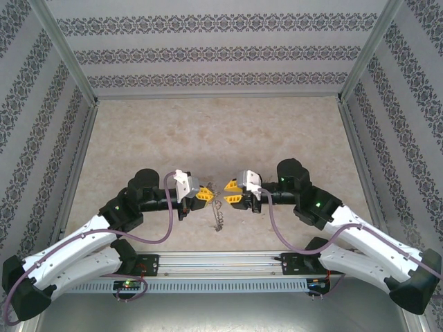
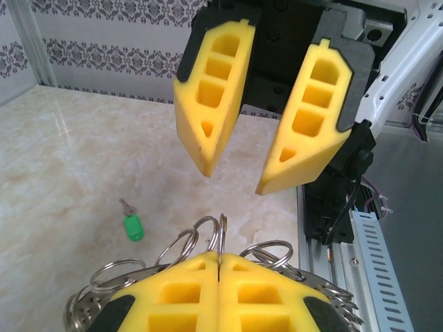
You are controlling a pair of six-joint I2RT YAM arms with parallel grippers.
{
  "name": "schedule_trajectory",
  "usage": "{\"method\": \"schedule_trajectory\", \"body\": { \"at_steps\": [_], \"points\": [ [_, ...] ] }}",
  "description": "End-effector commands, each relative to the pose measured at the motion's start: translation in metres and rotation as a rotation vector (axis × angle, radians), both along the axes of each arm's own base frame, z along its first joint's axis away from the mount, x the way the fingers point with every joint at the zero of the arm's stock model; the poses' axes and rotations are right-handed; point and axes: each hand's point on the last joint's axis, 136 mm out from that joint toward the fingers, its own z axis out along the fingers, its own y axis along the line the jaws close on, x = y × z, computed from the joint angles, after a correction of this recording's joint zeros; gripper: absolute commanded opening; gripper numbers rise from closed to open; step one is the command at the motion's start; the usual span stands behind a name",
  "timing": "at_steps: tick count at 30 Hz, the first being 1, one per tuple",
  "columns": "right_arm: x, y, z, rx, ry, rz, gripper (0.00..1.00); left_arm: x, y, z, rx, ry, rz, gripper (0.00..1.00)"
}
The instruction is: Put the keys on the keyring
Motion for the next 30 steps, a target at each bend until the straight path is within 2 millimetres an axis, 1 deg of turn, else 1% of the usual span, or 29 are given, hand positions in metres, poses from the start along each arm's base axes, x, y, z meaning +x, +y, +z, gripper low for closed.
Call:
{"method": "schedule_trajectory", "body": {
  "at_steps": [1,5,9,16,21,23,25,26,30],
  "points": [
    [0.004,0.003,-0.009,-0.056,-0.036,-0.027,0.24,-0.005,-0.002,0.017,-0.006,-0.054,-0.019,0.0],
    [0.003,0.012,-0.01,-0.066,-0.049,-0.017,0.22,-0.005,-0.002,0.015,0.007,-0.054,-0.016,0.0],
    [0.003,0.016,-0.008,-0.069,-0.073,-0.019,0.23,-0.005,-0.003,0.013,0.019,-0.054,-0.013,0.0],
    [0.001,0.021,-0.007,-0.067,-0.081,-0.01,0.2,-0.004,-0.005,0.008,0.041,-0.05,-0.011,0.0],
    [0.004,0.022,-0.01,-0.084,-0.092,-0.027,0.18,-0.004,-0.006,0.006,0.058,-0.051,-0.009,0.0],
    [0.007,0.021,-0.01,-0.091,-0.104,-0.049,0.19,-0.004,-0.006,0.006,0.062,-0.055,-0.005,0.0],
    [0.01,0.018,-0.01,-0.095,-0.116,-0.07,0.25,-0.004,-0.005,0.005,0.066,-0.056,-0.001,0.0],
    [0.01,0.017,-0.01,-0.095,-0.122,-0.076,0.26,-0.004,-0.005,0.005,0.066,-0.058,0.0,0.0],
    [0.007,0.013,-0.011,-0.102,-0.135,-0.079,0.27,-0.004,-0.006,0.003,0.075,-0.059,0.0,0.0]
  ]
}}
